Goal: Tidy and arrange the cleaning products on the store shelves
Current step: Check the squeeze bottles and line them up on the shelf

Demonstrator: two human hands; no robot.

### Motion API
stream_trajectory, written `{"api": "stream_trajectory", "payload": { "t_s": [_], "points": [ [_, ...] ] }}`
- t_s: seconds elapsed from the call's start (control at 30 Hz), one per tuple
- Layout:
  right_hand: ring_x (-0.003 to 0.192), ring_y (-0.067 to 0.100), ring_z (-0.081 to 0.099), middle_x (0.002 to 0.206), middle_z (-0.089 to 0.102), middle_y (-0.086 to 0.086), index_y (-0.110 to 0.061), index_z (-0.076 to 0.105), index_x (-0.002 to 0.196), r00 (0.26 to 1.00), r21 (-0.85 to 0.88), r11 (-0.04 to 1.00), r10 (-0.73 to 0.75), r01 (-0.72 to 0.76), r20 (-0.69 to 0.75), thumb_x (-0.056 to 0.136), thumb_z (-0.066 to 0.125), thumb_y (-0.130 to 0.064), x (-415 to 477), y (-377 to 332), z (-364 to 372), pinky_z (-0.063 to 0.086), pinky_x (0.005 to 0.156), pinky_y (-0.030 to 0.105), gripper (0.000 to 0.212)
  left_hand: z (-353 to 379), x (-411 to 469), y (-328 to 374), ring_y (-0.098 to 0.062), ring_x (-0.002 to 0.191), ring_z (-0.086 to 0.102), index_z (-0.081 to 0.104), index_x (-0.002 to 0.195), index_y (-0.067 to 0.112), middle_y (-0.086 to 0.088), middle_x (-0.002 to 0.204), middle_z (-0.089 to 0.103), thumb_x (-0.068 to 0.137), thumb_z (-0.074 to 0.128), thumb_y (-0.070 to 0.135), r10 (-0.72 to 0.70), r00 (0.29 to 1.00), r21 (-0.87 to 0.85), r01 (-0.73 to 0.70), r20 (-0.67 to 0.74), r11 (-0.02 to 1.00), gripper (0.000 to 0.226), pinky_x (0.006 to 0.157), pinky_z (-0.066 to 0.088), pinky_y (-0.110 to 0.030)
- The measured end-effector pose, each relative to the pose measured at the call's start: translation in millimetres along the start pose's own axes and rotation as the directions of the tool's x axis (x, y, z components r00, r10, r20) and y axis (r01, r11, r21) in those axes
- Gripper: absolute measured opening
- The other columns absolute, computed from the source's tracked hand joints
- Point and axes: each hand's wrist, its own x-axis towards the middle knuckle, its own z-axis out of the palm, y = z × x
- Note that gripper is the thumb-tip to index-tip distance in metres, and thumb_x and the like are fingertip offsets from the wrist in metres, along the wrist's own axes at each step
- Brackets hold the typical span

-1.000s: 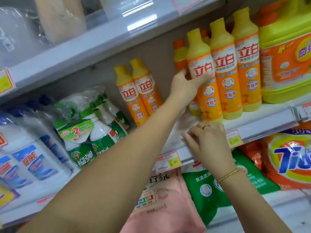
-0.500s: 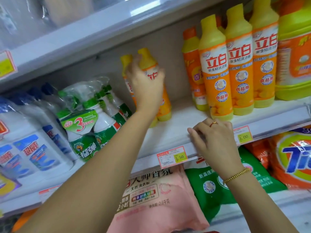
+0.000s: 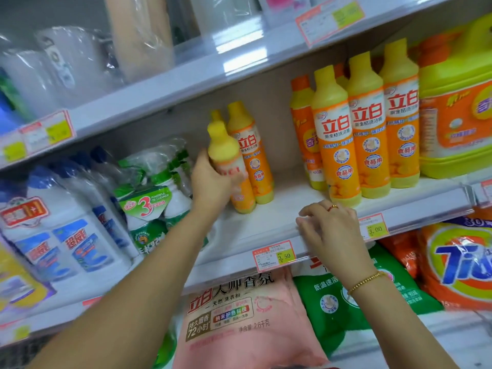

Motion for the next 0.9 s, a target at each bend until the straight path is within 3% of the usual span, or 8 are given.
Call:
{"api": "stream_trajectory", "payload": {
  "t_s": [0.13,0.23,0.3,0.37,0.47,0.67,0.8,0.9],
  "points": [
    [0.107,0.014,0.049,0.119,0.052,-0.004,-0.022,0.054,0.123,0.998,0.282,0.958,-0.068,0.060,0.019,0.087,0.062,-0.032,-11,-28,-14,0.037,0.082,0.024,0.037,-36,-59,16,-0.004,0.095,0.064,0.053,0.106,0.035,0.011,0.104,0.066,0.062,0.086,0.003,0.187,0.980,-0.073,-0.183,0.063,0.980,0.064,0.083,0.053,-0.024],
    [0.111,0.000,0.043,0.124,0.042,-0.018,-0.032,0.044,0.133,0.983,0.360,0.922,-0.174,0.142,0.058,0.086,0.065,-0.036,-15,-57,-19,0.034,0.085,0.014,0.052,-68,-86,39,0.003,0.097,0.062,0.053,0.107,0.049,0.025,0.104,0.064,0.062,0.088,0.009,0.287,0.955,-0.027,-0.286,0.074,0.958,0.070,0.082,0.050,-0.017],
    [0.111,-0.006,0.041,0.127,0.039,-0.023,-0.038,0.037,0.137,0.971,0.412,0.895,-0.225,0.173,0.082,0.084,0.062,-0.044,-17,-76,-20,0.035,0.086,0.009,0.058,-89,-102,55,0.003,0.097,0.062,0.054,0.107,0.045,0.029,0.103,0.064,0.059,0.089,0.014,0.309,0.948,0.015,-0.311,0.071,0.950,0.067,0.080,0.048,-0.013],
    [0.116,-0.008,0.039,0.133,0.037,-0.023,-0.043,0.031,0.139,0.959,0.481,0.860,-0.259,0.174,0.116,0.080,0.059,-0.048,-21,-95,-19,0.035,0.091,0.007,0.065,-108,-114,68,0.003,0.091,0.064,0.056,0.103,0.034,0.024,0.096,0.067,0.053,0.087,0.021,0.252,0.967,-0.025,-0.251,0.025,0.968,0.061,0.077,0.049,-0.012],
    [0.120,-0.012,0.034,0.135,0.035,-0.022,-0.042,0.026,0.141,0.937,0.566,0.804,-0.317,0.183,0.147,0.078,0.074,-0.034,-33,-121,-12,0.027,0.095,0.000,0.079,-136,-131,84,-0.003,0.087,0.068,0.057,0.100,0.027,0.012,0.093,0.070,0.052,0.084,0.018,0.169,0.983,-0.107,-0.176,-0.076,0.979,0.056,0.071,0.052,-0.015],
    [0.111,-0.009,0.040,0.129,0.038,-0.018,-0.037,0.030,0.138,0.931,0.609,0.756,-0.356,0.240,0.075,0.076,0.078,-0.026,-57,-152,-10,0.035,0.085,-0.001,0.079,-178,-152,74,-0.018,0.086,0.072,0.063,0.106,0.007,-0.004,0.095,0.074,0.053,0.078,0.027,-0.092,0.974,-0.300,0.027,-0.206,0.954,0.059,0.069,0.058,-0.030],
    [0.114,-0.007,0.039,0.131,0.042,-0.009,-0.028,0.038,0.133,0.917,0.599,0.735,-0.398,0.318,0.002,0.074,0.080,-0.020,-61,-162,-13,0.032,0.091,-0.001,0.073,-193,-158,54,-0.024,0.095,0.071,0.064,0.104,0.010,-0.011,0.101,0.073,0.063,0.073,0.030,-0.285,0.927,-0.489,0.137,-0.243,0.861,0.047,0.067,0.059,-0.030],
    [0.111,-0.006,0.041,0.129,0.047,-0.005,-0.027,0.041,0.131,0.926,0.612,0.739,-0.377,0.281,0.030,0.078,0.077,-0.020,-65,-167,-12,0.032,0.089,-0.002,0.064,-197,-160,44,-0.020,0.097,0.070,0.063,0.101,0.018,-0.007,0.101,0.074,0.068,0.070,0.032,-0.325,0.913,-0.519,0.159,-0.246,0.840,0.036,0.068,0.059,-0.028]
  ]
}}
